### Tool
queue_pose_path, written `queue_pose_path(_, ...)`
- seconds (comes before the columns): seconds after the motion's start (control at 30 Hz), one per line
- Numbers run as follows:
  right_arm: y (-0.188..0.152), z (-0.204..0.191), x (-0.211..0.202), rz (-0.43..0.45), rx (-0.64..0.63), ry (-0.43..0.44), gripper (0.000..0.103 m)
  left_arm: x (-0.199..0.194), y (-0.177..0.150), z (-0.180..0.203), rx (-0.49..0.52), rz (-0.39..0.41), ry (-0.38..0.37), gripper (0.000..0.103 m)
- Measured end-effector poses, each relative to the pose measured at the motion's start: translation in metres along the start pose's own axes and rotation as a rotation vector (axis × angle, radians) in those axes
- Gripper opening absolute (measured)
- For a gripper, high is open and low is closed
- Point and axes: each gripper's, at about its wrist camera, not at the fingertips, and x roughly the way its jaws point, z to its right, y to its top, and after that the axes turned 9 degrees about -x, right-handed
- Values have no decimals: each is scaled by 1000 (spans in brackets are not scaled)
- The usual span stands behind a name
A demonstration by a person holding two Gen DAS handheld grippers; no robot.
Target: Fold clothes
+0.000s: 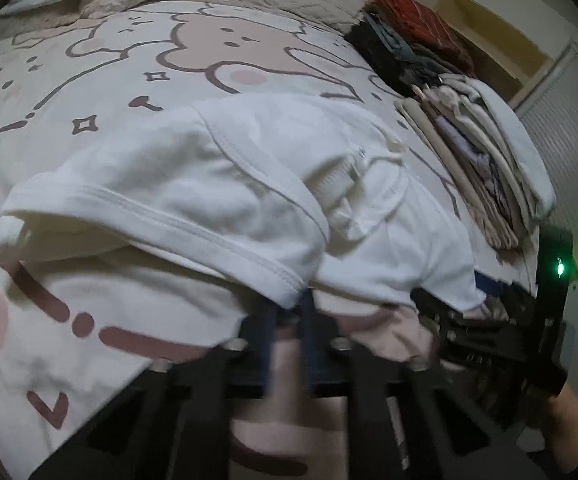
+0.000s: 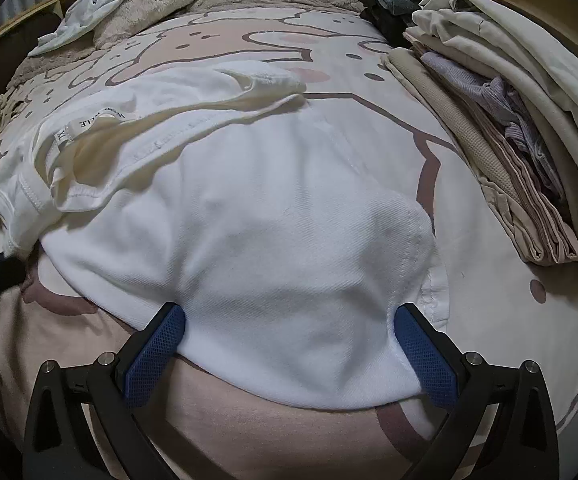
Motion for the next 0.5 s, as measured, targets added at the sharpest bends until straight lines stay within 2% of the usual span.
queue_pose_path(0.27, 1, 5, -14, 31, 13, 27, 103, -32, 12, -26, -70, 93, 21, 8)
queue_pose_path(0.37, 1, 13, -34, 73, 41, 48, 98, -44, 17, -35, -97, 128, 29, 8)
queue_pose_path(0.43, 0, 17, -50, 117, 42, 25, 95, -52, 20, -41, -114, 151, 34, 8)
queue_pose_path(0.5, 3, 19, -67, 162, 15, -32, 81, -51, 18, -36, -82, 148, 31, 8)
